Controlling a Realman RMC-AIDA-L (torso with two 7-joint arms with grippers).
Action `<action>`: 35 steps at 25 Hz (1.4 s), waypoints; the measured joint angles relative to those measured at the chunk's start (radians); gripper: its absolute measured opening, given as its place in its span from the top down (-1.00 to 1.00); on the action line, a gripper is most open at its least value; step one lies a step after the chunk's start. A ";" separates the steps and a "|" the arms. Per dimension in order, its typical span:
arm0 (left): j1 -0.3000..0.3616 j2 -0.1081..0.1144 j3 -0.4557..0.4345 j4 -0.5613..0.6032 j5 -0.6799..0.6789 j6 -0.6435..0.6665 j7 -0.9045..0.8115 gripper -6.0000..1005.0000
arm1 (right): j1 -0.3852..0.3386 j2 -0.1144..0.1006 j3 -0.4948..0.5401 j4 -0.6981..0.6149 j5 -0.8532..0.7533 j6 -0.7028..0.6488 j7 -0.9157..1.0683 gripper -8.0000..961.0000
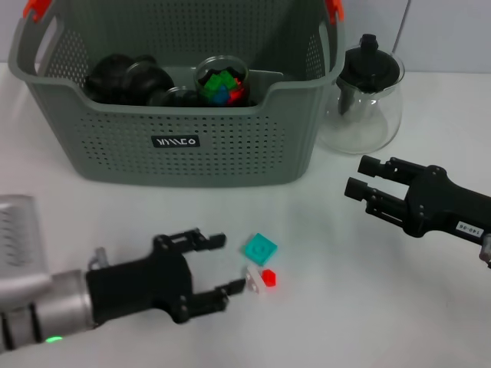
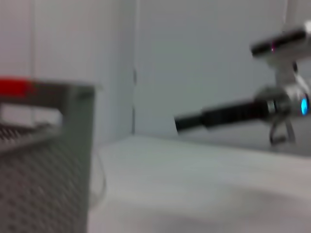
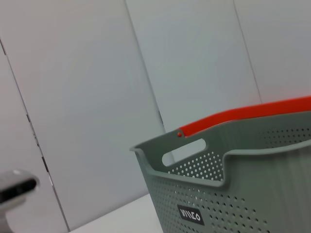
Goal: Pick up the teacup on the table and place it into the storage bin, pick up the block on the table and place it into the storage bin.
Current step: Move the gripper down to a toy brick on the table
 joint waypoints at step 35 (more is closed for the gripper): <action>-0.141 -0.011 0.016 -0.342 -0.063 -0.339 0.324 -0.23 | -0.004 -0.001 0.001 0.001 0.000 0.003 0.002 -0.17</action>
